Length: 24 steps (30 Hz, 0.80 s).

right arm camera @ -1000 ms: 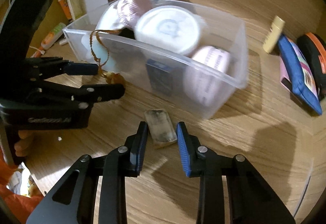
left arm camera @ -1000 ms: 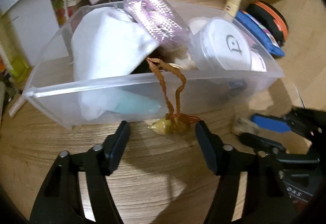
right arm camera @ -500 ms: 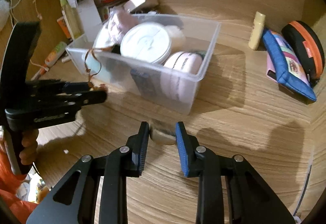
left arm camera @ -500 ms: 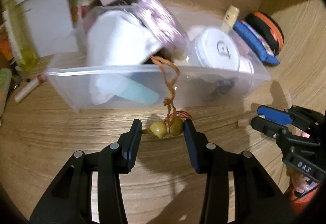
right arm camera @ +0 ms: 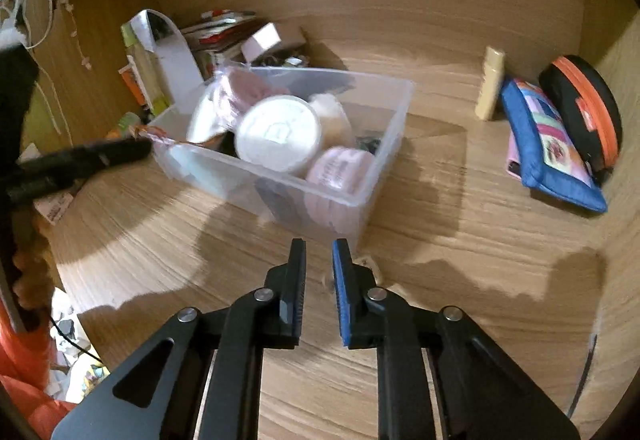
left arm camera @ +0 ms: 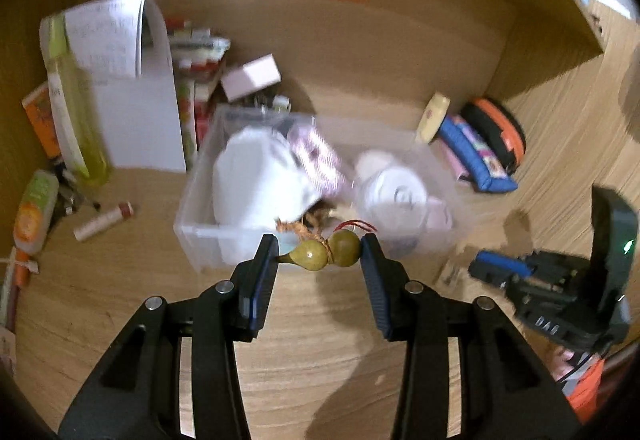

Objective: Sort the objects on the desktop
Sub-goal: 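Grasp the white eraser with the right gripper, then lower the gourd keychain and eraser into the clear box and release both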

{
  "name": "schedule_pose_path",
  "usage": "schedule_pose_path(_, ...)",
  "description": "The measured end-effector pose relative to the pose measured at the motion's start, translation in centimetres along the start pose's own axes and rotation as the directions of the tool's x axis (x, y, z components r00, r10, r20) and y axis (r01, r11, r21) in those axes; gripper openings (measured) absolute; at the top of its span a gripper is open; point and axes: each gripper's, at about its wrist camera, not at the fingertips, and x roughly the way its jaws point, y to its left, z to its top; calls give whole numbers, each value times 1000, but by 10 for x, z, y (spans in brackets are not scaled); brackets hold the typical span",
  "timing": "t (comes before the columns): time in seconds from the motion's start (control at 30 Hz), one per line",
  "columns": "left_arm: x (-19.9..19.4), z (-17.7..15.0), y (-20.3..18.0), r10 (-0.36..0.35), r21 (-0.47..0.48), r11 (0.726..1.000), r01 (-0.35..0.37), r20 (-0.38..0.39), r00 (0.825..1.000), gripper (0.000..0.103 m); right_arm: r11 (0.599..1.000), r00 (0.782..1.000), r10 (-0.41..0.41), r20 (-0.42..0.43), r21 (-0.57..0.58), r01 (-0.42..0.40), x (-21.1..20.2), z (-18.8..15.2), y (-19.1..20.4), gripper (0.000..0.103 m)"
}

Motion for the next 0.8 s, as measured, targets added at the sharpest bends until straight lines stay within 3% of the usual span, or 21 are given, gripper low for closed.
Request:
schedule_pose_path(0.03, -1, 4, 6, -4, 10, 1000, 4, 7, 1000, 42, 1000, 1000, -24, 1, 2, 24, 0, -2, -2, 19)
schedule_pose_path(0.1, 4, 13, 6, -1, 16, 1000, 1, 13, 1000, 42, 999, 999, -52, -8, -2, 52, 2, -5, -5, 44)
schedule_pose_path(0.13, 5, 15, 6, -5, 17, 1000, 5, 11, 1000, 42, 998, 998, -57, -20, -4, 57, 6, -8, -7, 48)
schedule_pose_path(0.47, 36, 23, 0, 15, 49, 999, -14, -27, 1000, 42, 985, 979, -149, -141, -102, 136, 51, -13, 0, 45)
schedule_pose_path(0.5, 38, 23, 0, 21, 52, 998, -20, -28, 999, 42, 986, 980, -144, -135, -99, 131, 51, -13, -1, 40)
schedule_pose_path(0.8, 59, 24, -1, 22, 59, 998, -19, -55, 998, 42, 989, 987, -148, -65, -39, 145, 26, -9, -16, 40)
